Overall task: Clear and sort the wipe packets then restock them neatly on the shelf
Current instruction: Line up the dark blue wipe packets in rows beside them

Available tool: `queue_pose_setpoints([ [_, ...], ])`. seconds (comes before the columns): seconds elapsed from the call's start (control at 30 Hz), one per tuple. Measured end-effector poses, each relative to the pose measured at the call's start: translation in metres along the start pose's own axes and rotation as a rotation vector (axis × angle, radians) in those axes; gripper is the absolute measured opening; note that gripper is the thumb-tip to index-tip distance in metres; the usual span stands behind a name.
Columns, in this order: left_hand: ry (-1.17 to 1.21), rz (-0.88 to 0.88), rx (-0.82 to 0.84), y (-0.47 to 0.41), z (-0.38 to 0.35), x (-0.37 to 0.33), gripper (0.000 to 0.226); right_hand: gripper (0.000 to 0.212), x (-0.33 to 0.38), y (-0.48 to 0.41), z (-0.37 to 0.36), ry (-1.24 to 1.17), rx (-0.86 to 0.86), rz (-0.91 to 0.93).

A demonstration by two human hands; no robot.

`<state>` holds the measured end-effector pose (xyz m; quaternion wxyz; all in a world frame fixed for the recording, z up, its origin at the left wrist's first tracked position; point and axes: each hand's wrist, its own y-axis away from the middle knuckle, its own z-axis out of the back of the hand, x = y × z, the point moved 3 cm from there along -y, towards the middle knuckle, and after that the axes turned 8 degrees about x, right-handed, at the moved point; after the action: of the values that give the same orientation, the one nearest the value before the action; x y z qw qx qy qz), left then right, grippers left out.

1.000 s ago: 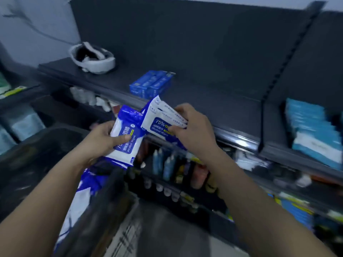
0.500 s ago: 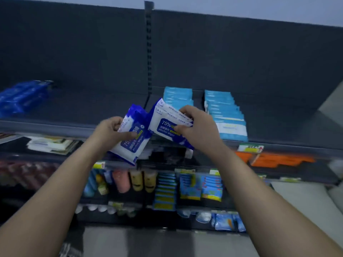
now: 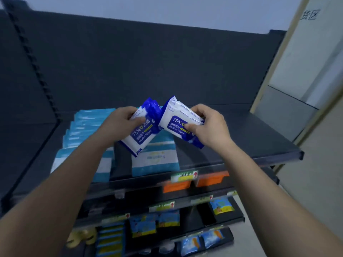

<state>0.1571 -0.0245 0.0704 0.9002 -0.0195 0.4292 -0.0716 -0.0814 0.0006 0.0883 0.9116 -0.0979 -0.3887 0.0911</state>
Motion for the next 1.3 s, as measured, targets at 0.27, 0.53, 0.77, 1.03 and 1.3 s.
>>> queue_pose_setpoints([
  [0.27, -0.123, -0.048, 0.055, -0.128, -0.053, -0.045, 0.023, 0.024, -0.09, -0.085, 0.043, 0.017, 0.019, -0.142],
  [0.53, -0.392, -0.063, 0.215, -0.215, -0.117, -0.062, 0.022, 0.026, -0.165, -0.146, 0.057, 0.138, 0.346, -0.149],
  [0.77, -0.457, 0.023, 0.395, -0.261, -0.169, -0.055, 0.03, 0.027, -0.195, -0.19, 0.057, 0.176, 0.772, -0.013],
  [1.03, -0.76, -0.209, -0.031, -0.252, -0.191, -0.04, 0.052, 0.037, -0.206, -0.223, 0.039, 0.203, 0.852, 0.051],
  [1.3, 0.01, 0.251, -0.314, -0.22, -0.177, -0.003, 0.036, 0.06, -0.195, -0.229, -0.001, 0.135, 0.735, 0.136],
])
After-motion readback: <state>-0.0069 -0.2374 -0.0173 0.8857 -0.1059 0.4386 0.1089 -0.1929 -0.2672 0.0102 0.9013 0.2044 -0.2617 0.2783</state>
